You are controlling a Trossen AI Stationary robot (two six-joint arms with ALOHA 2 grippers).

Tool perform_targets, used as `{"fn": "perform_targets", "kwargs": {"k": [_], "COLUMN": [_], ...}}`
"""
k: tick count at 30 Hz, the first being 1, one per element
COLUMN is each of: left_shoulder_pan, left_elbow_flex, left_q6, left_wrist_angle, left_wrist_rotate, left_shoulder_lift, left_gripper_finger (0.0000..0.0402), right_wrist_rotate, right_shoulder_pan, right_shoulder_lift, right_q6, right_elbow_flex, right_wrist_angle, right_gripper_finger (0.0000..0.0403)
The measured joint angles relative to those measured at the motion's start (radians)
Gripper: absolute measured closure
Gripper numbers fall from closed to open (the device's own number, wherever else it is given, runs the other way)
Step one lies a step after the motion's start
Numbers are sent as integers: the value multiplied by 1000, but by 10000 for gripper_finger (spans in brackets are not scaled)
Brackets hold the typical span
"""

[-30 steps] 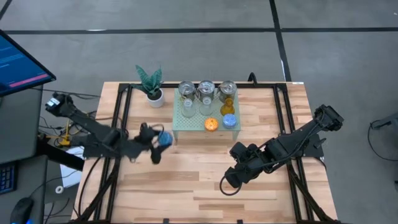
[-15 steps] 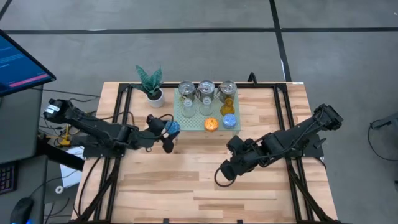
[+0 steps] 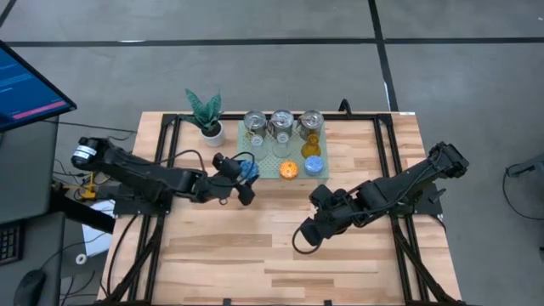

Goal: Pick & Place candle stick holders
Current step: Put the blue scented candle on the shelf

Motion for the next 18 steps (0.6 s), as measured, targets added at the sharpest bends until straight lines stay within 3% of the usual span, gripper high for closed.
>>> {"fn": "perform_targets", "kwargs": {"k": [18], "left_shoulder_pan": [31], "left_elbow_flex": [36], "left_q6": [-3], "left_wrist_angle": [5], "left_wrist_rotate": [-6], "left_shoulder_lift": [80], "left_gripper_finger": [93], "right_wrist_rotate": [-1], "right_shoulder_pan": [0], "right_shoulder_lift": [0], "right_q6": [-19], "right_elbow_flex": [0], "right_wrist_angle": [0], "right_gripper_finger": [49]}}
